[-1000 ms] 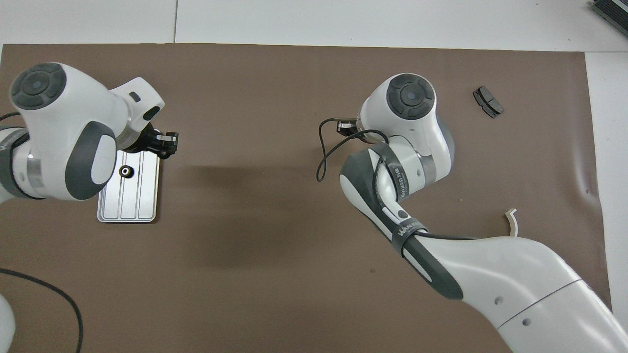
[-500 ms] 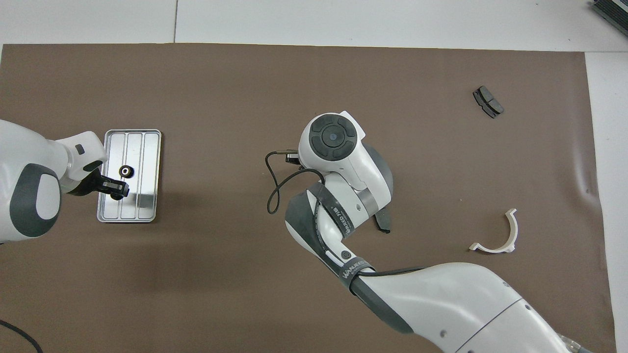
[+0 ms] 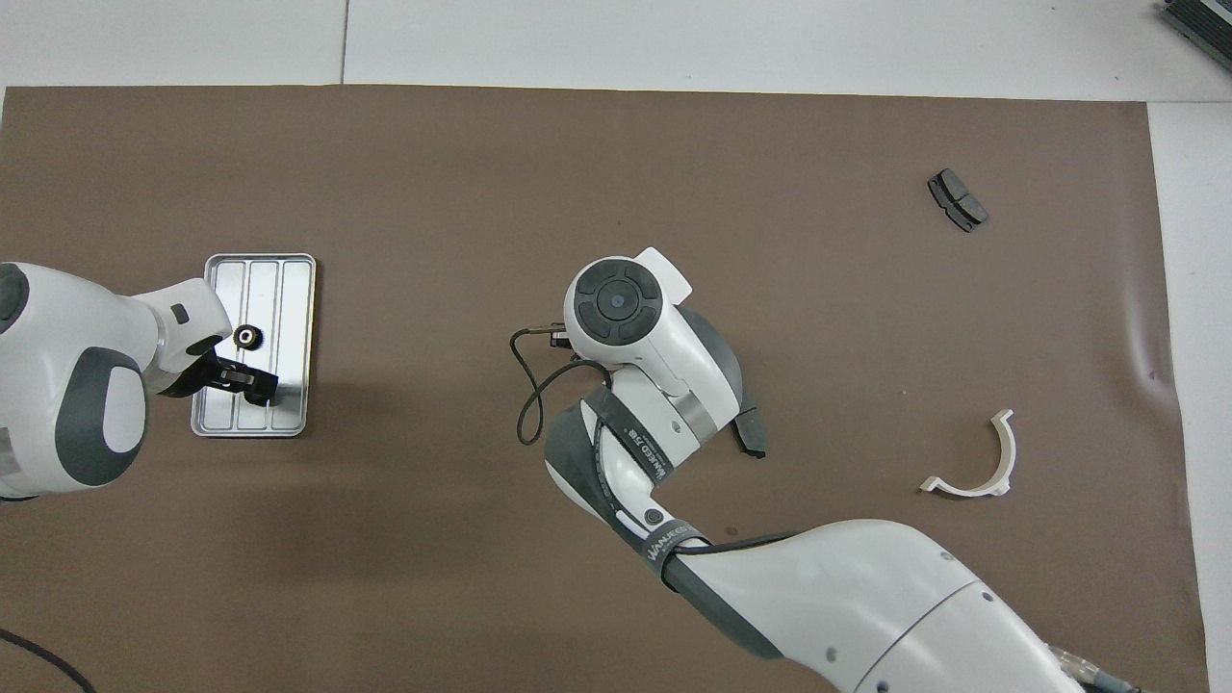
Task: Pick bearing gear from pile to tray
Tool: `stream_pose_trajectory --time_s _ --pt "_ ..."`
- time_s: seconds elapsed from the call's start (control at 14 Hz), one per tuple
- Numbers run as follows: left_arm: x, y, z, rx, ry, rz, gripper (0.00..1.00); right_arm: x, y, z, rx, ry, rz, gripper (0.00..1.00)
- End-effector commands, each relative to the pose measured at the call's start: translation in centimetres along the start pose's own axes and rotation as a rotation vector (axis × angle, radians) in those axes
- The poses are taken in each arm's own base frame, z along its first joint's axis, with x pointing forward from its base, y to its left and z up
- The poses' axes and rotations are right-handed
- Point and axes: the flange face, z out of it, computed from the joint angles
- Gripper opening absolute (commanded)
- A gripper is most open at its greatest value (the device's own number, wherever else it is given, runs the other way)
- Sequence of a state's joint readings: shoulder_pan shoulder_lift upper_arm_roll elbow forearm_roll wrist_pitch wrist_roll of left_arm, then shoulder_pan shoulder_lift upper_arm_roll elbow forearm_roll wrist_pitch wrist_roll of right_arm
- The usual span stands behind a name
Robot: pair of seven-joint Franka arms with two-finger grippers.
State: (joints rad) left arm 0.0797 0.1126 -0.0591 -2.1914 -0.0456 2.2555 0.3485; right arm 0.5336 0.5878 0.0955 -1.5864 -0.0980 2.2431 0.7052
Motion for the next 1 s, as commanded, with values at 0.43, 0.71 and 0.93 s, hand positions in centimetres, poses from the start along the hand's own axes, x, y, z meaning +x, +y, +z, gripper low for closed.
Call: stream_pose_trajectory --time_s 0.43,0.71,0.93 --pt "6.9 15.3 -6.2 -0.009 0.122 -0.218 0.94 4.8 6.8 -7.8 0.046 0.124 0.128 1.0" --pt "9.1 24.7 -6.5 -0.032 0.145 -0.287 0.83 8.0 14.7 -14.5 0.054 0.183 0.164 1.0" --pt "11.4 31.5 -3.9 -0.015 0.15 -0.322 0.76 8.6 20.0 -18.3 0.025 0.18 0.201 1.0"
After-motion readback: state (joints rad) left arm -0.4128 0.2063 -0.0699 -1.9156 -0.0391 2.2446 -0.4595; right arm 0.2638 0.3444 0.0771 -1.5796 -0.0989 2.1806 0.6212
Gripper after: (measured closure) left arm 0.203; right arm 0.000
